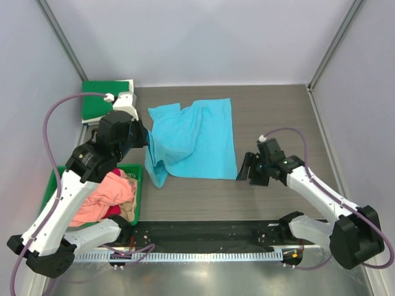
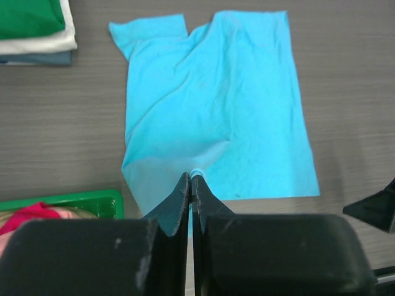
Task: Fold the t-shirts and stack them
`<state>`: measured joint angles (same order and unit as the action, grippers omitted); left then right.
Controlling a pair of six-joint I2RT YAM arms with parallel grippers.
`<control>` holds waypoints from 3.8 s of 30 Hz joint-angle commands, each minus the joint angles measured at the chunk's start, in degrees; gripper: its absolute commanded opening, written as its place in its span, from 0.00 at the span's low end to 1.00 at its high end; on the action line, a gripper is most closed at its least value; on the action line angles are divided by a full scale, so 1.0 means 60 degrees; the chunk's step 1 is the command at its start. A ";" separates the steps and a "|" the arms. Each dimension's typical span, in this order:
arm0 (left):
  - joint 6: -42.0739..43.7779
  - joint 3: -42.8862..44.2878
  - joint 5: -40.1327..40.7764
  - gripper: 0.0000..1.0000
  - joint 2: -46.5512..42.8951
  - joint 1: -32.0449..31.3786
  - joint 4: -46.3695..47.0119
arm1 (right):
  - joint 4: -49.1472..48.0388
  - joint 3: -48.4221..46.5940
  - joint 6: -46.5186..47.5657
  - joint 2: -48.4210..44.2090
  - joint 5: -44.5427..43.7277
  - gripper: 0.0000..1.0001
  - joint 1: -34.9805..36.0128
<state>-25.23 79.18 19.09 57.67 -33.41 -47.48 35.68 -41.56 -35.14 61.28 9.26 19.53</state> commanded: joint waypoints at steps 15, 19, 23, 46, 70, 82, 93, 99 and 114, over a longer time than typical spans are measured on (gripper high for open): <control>-0.0130 -0.1711 0.0304 0.00 -0.0764 0.0002 0.0897 | -0.2665 0.0292 -0.0224 0.3497 -0.0576 0.67 0.0978; -0.0087 -0.2063 0.0377 0.00 -0.0910 0.0002 0.0897 | -0.3017 0.0028 -0.0282 0.4274 -0.0298 0.61 0.1124; -0.0057 -0.2253 0.0465 0.00 -0.1056 0.0016 0.0941 | -0.3032 -0.0060 -0.0501 0.4494 -0.0414 0.58 0.1505; 0.0118 -0.1230 0.1080 0.00 -0.2081 0.0060 0.0004 | -0.0371 -0.1872 0.0259 0.1481 -0.2654 0.01 0.0849; 0.4408 0.8142 -0.1501 0.00 0.0741 0.0060 0.0635 | 0.3749 -1.1894 0.2354 -0.0737 -0.6243 0.01 0.0612; 0.2244 1.1063 -0.3781 0.00 0.7947 0.3614 0.0179 | 0.4118 -1.2806 0.1975 0.6155 -0.5762 0.01 -0.2359; 0.1570 1.1080 -0.3621 1.00 1.2641 0.3708 0.0074 | 0.3739 -1.3455 0.1886 0.9037 -0.5058 1.00 -0.2977; 0.1115 0.8341 -0.3255 1.00 1.0884 0.3240 0.0546 | 0.2290 -1.0849 0.1667 0.7515 -0.4342 1.00 -0.2947; -0.1930 -0.0653 -0.1529 1.00 0.5904 0.0312 0.1923 | -0.1339 -0.5491 0.0130 0.6711 -0.1342 1.00 -0.4189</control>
<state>-30.24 80.82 4.95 99.02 -27.64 -37.01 36.99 -81.52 -29.30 108.90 -5.65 -0.51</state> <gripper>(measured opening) 0.996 0.996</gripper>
